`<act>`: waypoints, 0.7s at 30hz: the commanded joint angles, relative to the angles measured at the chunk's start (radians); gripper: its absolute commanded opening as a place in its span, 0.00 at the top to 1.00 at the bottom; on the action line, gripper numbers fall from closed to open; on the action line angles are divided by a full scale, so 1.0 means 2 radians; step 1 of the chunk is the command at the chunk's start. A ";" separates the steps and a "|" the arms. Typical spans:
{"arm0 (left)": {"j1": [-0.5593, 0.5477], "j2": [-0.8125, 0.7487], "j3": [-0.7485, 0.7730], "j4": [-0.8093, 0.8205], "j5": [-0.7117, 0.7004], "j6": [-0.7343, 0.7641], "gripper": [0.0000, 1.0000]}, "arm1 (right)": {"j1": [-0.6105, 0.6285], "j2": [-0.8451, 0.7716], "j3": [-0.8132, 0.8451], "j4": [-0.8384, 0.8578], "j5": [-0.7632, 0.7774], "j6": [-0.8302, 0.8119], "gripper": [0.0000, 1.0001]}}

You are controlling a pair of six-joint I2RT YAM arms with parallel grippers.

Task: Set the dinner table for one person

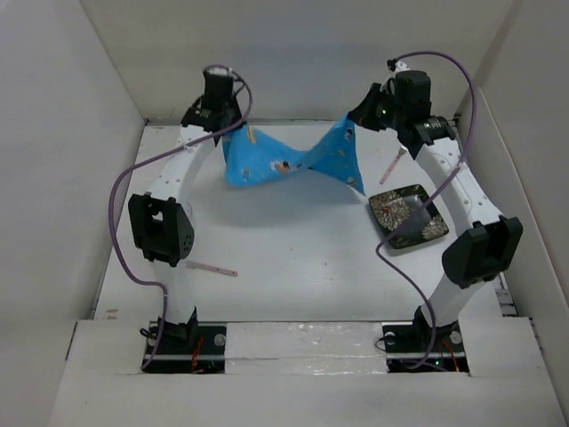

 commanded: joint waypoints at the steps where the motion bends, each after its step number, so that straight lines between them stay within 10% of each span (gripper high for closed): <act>1: 0.012 0.025 0.225 -0.080 -0.037 0.041 1.00 | -0.019 0.058 0.136 -0.010 -0.022 -0.004 1.00; 7: 0.051 -0.007 0.272 -0.085 -0.006 0.027 1.00 | -0.024 0.080 0.264 -0.040 -0.044 0.008 1.00; 14: 0.061 -0.039 0.127 -0.094 -0.024 0.069 1.00 | -0.024 -0.051 -0.075 0.059 -0.059 0.009 1.00; 17: 0.061 -0.017 0.081 -0.089 -0.017 0.074 0.65 | -0.029 -0.044 -0.140 0.058 -0.052 0.005 1.00; 21: 0.061 0.055 0.133 -0.131 -0.003 0.073 0.49 | -0.029 -0.013 -0.169 0.039 -0.023 -0.006 1.00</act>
